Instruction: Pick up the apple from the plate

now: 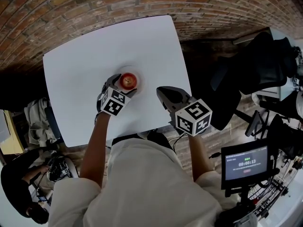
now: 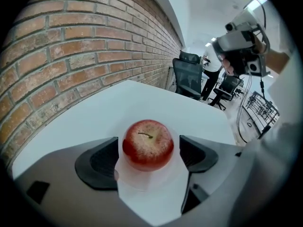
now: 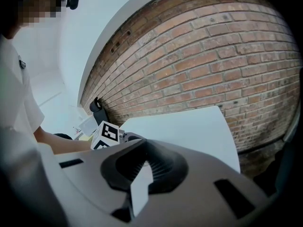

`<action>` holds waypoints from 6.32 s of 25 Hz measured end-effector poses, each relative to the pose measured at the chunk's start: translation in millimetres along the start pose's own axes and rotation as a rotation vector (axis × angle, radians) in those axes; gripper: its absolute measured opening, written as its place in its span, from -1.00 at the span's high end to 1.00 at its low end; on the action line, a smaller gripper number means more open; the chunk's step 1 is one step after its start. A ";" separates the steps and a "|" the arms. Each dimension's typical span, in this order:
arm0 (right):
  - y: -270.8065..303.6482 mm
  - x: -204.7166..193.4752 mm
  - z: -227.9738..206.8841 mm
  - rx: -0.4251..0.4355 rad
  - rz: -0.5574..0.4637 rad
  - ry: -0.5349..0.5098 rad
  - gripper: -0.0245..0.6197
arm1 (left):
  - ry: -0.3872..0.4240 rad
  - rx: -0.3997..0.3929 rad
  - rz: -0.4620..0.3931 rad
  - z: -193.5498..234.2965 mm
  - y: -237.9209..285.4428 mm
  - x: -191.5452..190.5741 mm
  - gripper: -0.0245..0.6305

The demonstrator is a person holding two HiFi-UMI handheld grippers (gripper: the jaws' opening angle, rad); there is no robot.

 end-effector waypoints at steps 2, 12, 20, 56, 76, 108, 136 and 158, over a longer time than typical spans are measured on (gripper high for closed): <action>-0.1 -0.5 -0.8 -0.001 0.001 0.000 0.91 | -0.004 0.003 0.009 1.2 3.1 -1.1 -0.27; -0.5 -3.0 -3.7 -0.004 0.006 0.010 0.91 | -0.020 -0.003 0.028 4.1 18.3 -9.1 -0.31; -0.3 -3.7 -3.9 -0.003 0.006 0.015 0.91 | -0.011 0.016 0.045 2.9 23.1 -9.7 -0.31; -1.2 -7.7 -6.9 0.015 -0.003 0.035 0.91 | -0.035 0.063 0.040 4.0 27.6 -10.5 -0.30; -2.3 -8.8 -7.4 0.018 -0.007 0.037 0.91 | -0.038 0.066 0.033 4.1 26.6 -13.3 -0.28; -23.0 -12.6 9.4 0.007 -0.024 0.004 0.91 | -0.101 0.088 -0.023 -3.5 -2.2 -15.4 -0.28; -39.1 -9.4 52.9 0.035 -0.072 -0.107 0.91 | -0.140 0.128 -0.163 -34.9 -76.2 -12.7 -0.28; -62.3 5.6 73.9 0.023 -0.135 -0.177 0.91 | -0.123 0.190 -0.296 -49.3 -151.4 5.4 -0.28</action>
Point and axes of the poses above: the fingertips, and each gripper's own axes: y forward along the fingers, z to its left, x out of its top, the point moved 4 cm from there along -y, backward along the fingers, and after that the axes turned 15 degrees about z, right-handed, at the moved point
